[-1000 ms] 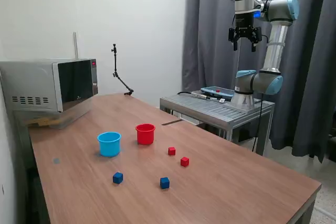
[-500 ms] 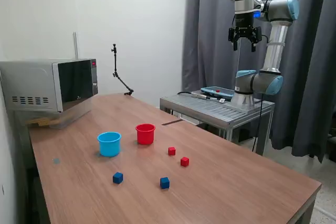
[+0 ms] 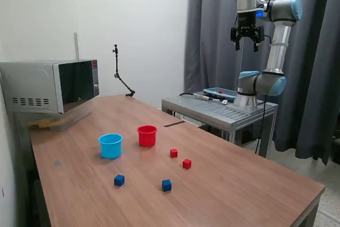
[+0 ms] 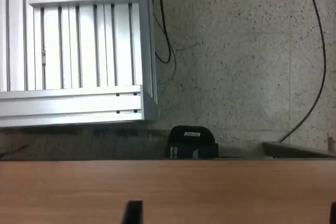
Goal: Place red objects in the red bin, and blue objects in the blue bin.
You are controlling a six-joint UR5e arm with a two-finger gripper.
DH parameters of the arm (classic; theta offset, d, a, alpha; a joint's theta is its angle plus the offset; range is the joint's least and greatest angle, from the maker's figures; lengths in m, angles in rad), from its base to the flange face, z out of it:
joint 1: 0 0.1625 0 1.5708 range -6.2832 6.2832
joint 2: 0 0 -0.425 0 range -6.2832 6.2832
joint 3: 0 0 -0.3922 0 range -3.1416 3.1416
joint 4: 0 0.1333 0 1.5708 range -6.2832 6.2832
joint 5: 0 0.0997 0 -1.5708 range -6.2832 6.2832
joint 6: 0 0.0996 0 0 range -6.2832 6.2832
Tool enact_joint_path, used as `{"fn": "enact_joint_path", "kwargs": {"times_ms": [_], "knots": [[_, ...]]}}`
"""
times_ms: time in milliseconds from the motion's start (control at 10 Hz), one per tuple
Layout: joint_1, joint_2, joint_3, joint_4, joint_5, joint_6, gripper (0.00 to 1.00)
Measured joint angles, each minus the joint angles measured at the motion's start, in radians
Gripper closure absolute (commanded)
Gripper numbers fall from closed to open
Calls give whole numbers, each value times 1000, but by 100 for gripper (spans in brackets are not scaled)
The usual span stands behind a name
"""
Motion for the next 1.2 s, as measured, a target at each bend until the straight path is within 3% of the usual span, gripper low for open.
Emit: {"fn": "enact_joint_path", "kwargs": {"times_ms": [500,700,900,1200], "knots": [[-52,20,-11,-107,-7,-3,0],[-67,59,-26,-174,-27,-4,0],[-75,107,-45,-268,-51,-4,0],[-109,189,-66,-414,-58,-9,0]]}}
